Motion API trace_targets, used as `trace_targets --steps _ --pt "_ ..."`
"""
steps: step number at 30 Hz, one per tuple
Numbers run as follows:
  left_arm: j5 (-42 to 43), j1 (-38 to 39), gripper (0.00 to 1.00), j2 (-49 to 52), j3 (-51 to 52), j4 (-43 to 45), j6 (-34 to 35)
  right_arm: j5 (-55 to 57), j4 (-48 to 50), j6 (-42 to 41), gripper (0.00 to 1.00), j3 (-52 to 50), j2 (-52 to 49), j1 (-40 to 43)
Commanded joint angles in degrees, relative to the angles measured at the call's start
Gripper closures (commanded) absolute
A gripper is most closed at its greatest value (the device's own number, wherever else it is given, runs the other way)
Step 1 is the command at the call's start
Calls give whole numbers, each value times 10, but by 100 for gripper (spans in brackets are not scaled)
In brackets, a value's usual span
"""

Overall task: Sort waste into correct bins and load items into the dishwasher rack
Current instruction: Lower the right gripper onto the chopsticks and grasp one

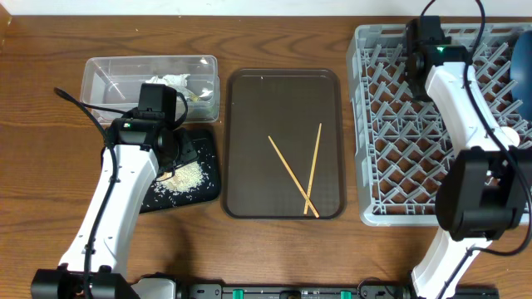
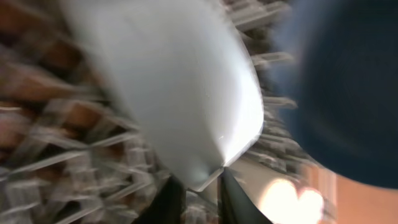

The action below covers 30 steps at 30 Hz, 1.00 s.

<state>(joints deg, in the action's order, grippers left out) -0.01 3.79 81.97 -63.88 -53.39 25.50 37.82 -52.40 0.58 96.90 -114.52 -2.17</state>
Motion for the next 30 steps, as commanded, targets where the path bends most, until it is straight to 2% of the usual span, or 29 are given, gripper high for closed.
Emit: trace_targets --steps 1,2,3,4,5,11,13,24,30 --pt "-6 -2 41 0 -1 -1 2 -132 2 -16 62 -2 53 -14" --pt "-6 -2 41 0 -1 -1 2 -147 1 -16 52 -2 66 -14" --pt "-6 -2 41 0 -1 -1 2 -160 1 -16 46 -2 76 -14" --pt "-7 -2 41 0 -1 -1 2 -179 -2 -16 36 -2 88 -15" --pt "-6 -2 41 0 -1 -1 2 -206 -6 -16 16 -2 100 -15" --pt "-6 -2 41 0 -1 -1 2 -464 -34 -19 26 -2 133 -19" --pt "-7 -2 41 0 -1 -1 2 -517 -48 -19 29 -2 132 -26" --pt "-7 -2 41 0 -1 -1 2 -493 -85 -38 27 -37 130 -152" --pt "-7 -2 41 0 -1 -1 2 -482 -53 -109 34 -116 129 -217"
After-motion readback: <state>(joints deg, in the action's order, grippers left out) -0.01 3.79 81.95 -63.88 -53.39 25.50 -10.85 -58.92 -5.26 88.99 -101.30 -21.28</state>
